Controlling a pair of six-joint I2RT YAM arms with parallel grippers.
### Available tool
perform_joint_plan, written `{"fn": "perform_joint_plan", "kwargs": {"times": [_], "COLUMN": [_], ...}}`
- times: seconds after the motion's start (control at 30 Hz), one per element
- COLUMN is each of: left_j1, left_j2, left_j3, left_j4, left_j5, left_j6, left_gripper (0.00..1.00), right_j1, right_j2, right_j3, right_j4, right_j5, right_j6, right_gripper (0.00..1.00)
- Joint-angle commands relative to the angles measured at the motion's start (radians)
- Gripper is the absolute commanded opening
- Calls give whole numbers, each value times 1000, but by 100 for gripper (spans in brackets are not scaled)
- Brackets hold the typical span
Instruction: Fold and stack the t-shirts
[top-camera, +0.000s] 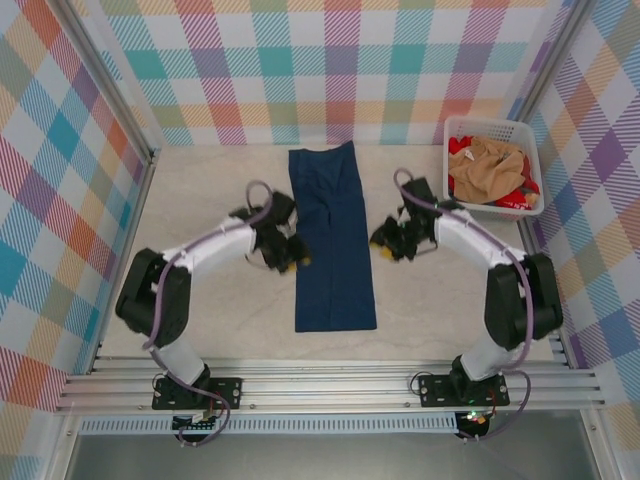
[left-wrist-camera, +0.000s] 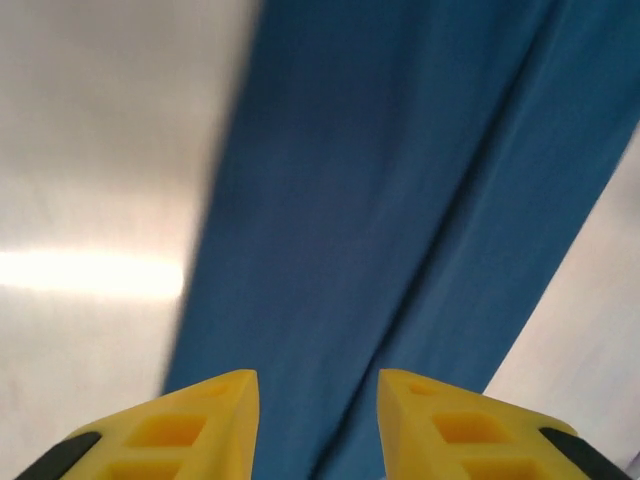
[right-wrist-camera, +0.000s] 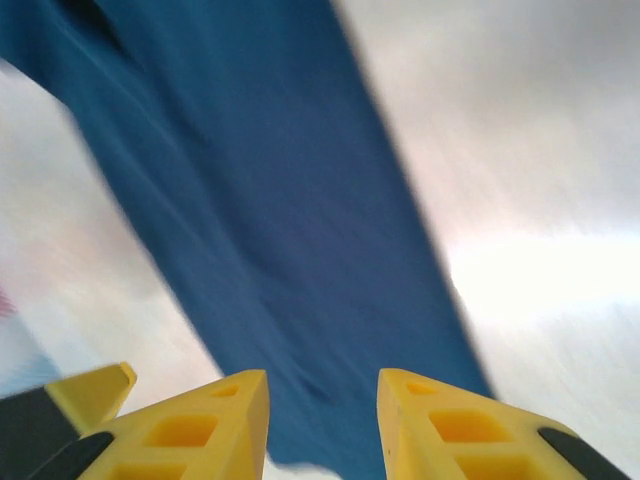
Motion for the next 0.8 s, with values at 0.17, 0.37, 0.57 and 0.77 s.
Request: {"fn": "perform_joint_plan", "kwargs": {"times": [0.17, 0.37, 0.57, 0.77], "left_j1": [-157, -182, -187, -189], "left_j2": [-184, -116, -68, -69], "left_j3": [-324, -338, -377, -381], "left_j4": [73, 148, 247, 266], "left_j5": [138, 79, 41, 29], "left_j6": [-17, -47, -69, -82], "left_gripper": [44, 43, 31, 11], "right_j1": [123, 139, 165, 185], "right_j2": [-235, -152, -86, 8], "right_j3": [-353, -364, -368, -342], "right_j4": [-81, -26, 41, 118], "right_j5": [-111, -161, -151, -162], "right_j6": [-117, -133, -94, -42], "right_gripper": [40, 40, 39, 32]}}
